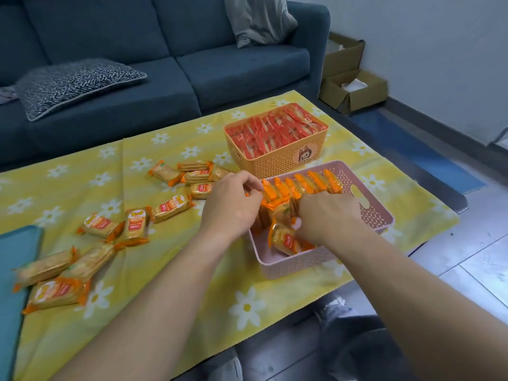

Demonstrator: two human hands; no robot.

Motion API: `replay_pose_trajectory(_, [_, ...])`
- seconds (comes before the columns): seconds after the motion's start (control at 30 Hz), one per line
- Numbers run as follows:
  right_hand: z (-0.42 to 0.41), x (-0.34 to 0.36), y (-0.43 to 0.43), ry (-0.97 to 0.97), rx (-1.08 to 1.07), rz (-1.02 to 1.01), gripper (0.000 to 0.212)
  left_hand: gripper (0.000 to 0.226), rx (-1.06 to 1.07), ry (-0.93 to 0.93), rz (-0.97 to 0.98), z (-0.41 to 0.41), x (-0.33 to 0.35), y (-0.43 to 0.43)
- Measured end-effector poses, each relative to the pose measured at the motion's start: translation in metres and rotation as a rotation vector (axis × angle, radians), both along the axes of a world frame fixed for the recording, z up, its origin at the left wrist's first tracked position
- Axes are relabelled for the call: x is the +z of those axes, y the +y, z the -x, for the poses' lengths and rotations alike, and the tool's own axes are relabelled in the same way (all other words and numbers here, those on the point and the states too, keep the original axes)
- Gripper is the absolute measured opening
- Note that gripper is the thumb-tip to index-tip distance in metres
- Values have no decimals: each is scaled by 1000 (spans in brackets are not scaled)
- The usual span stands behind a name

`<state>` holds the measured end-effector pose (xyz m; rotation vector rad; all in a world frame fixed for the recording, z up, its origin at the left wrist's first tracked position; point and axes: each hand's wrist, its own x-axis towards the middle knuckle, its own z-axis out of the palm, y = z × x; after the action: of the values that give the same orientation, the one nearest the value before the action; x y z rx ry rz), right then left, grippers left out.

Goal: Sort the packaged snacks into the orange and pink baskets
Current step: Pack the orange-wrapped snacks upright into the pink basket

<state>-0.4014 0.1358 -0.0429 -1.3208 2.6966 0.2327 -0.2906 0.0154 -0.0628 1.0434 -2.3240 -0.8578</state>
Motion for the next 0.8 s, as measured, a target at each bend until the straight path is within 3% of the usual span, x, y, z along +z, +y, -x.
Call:
replay_pose_trajectory(0.1, [12, 10, 7, -99, -81, 6, 11, 18, 16, 16, -18, -3, 3, -3])
replay_pose_trajectory(0.23, [29, 26, 19, -411, -134, 326, 30, 6, 21, 116, -81, -3, 10, 2])
replay_pose_trajectory(0.37, [12, 26, 22, -753, -15, 579, 19, 40, -67, 131, -323, 1, 16, 13])
replay_pose_trajectory(0.43, [3, 20, 17, -807, 61, 623, 26, 37, -74, 99, -306, -1, 16, 13])
replay_pose_trajectory(0.53, [1, 12, 14, -939, 50, 535, 28, 24, -60, 124, -257, -9, 20, 6])
replay_pose_trajectory(0.6, [7, 5, 12, -908, 34, 449, 22, 23, -66, 95, -194, -16, 23, 1])
replay_pose_trajectory(0.73, [12, -21, 0, -524, 177, 226, 16, 29, -137, -32, 46, -23, 25, -2])
replay_pose_trajectory(0.8, [6, -34, -8, -463, 217, 93, 19, 33, -173, -110, 108, -23, 24, -1])
